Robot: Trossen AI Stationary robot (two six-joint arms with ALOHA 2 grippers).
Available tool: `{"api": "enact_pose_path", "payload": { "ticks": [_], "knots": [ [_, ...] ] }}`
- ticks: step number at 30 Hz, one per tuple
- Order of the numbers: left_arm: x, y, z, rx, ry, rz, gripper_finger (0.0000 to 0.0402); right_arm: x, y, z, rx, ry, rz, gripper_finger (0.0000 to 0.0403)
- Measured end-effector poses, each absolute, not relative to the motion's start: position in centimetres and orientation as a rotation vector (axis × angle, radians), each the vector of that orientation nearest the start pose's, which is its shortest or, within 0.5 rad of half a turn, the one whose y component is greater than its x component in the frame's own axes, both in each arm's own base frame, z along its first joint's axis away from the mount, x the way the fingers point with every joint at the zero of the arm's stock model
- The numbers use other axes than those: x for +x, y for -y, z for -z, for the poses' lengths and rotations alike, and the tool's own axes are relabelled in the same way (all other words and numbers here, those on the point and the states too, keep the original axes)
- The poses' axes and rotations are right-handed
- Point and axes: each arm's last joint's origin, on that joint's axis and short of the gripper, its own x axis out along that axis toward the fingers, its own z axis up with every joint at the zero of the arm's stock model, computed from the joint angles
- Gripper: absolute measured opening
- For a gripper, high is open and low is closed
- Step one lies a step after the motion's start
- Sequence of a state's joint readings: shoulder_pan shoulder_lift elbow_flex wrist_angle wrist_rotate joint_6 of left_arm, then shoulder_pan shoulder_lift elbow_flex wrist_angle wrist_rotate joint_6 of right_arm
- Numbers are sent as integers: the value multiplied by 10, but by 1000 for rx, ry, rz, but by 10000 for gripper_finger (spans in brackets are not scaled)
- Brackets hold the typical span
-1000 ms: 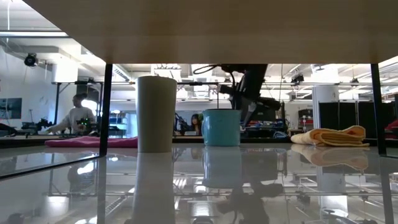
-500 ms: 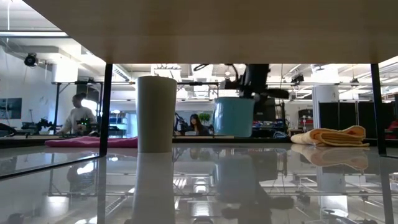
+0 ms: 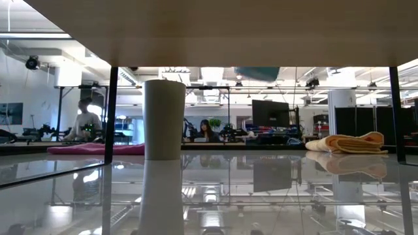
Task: Stack small to large cups/mugs on shelf
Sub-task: Put the blue mug on the shelf
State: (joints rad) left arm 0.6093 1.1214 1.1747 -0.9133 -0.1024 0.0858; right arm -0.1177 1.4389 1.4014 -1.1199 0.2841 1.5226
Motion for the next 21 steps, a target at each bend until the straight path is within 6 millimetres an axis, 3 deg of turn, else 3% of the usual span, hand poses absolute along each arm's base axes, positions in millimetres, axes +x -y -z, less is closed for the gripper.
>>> {"api": "enact_pose_path", "payload": {
  "ticks": [4,8,17,21],
  "knots": [
    [174,-125,-329,-155,-916,-622,57,262,3,-351,1242,-622,1093,20],
    [174,-124,-331,-160,-892,-605,57,265,-34,-367,1231,-662,1028,20],
    [160,-115,-349,-188,-794,-630,57,272,-125,-375,1171,-776,1085,20],
    [155,-111,-352,-191,-787,-632,57,288,-156,-370,1203,-761,1076,20]
  ]
}}
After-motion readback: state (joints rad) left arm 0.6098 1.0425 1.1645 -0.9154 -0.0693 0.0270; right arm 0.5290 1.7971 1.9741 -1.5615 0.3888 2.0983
